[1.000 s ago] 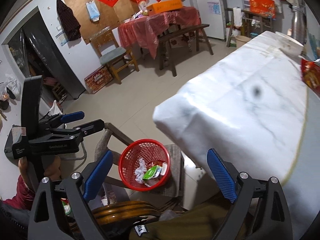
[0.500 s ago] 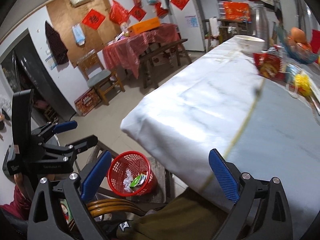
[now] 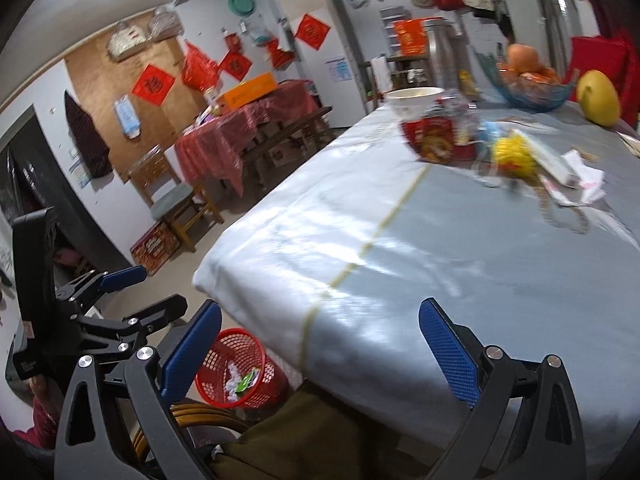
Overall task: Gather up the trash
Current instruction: 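Move both open tools back toward the remaining trash on the table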
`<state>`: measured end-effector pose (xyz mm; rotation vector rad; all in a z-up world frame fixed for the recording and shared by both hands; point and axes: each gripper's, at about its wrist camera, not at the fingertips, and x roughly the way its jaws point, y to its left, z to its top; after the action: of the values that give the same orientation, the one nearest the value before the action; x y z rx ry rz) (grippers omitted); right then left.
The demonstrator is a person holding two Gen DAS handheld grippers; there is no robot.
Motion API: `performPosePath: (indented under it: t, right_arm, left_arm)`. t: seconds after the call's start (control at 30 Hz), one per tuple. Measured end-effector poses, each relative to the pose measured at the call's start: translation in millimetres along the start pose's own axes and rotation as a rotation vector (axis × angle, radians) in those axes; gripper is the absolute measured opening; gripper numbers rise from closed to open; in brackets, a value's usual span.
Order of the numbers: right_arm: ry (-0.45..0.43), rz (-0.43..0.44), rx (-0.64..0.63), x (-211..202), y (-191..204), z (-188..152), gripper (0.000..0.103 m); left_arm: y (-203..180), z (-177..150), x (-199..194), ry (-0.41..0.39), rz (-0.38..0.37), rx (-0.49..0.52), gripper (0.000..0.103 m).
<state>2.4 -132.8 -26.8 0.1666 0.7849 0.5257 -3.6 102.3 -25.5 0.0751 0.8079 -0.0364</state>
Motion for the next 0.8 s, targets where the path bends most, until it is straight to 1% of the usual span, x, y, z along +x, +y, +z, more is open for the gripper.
performPosePath:
  t: [0.1, 0.23, 0.37, 0.5, 0.6, 0.7, 0.8]
  right_arm:
    - [-0.020, -0.026, 0.025, -9.4, -22.3, 1.3, 0.097]
    - [-0.051, -0.072, 0.058, -18.9, -49.3, 3.0, 0.097]
    - [-0.076, -0.135, 0.107, -25.9, -80.2, 4.6, 0.097]
    - [-0.090, -0.219, 0.160, -29.8, -114.9, 4.0, 0.097]
    - [-0.097, -0.261, 0.210, -31.3, -142.7, 3.9, 0.097]
    - [-0.099, -0.278, 0.263, -31.1, -166.9, 4.6, 0.097]
    - [-0.099, -0.297, 0.297, -28.6, -186.1, 8.3, 0.097]
  left_arm:
    - [-19.7, 8.7, 7.1, -0.003, -0.028, 0.019, 0.096]
    - [-43.5, 20.8, 21.1, 0.014, -0.065, 0.042, 0.096]
    - [-66.3, 33.5, 37.6, 0.029, -0.110, 0.048, 0.096]
    - [-88.2, 49.3, 61.4, 0.061, -0.149, 0.061, 0.096]
    - [-100.6, 60.3, 77.1, 0.084, -0.169, 0.073, 0.096]
    - [-110.8, 74.2, 93.6, 0.093, -0.173, 0.086, 0.096]
    - [-116.5, 92.1, 113.8, 0.111, -0.177, 0.077, 0.096]
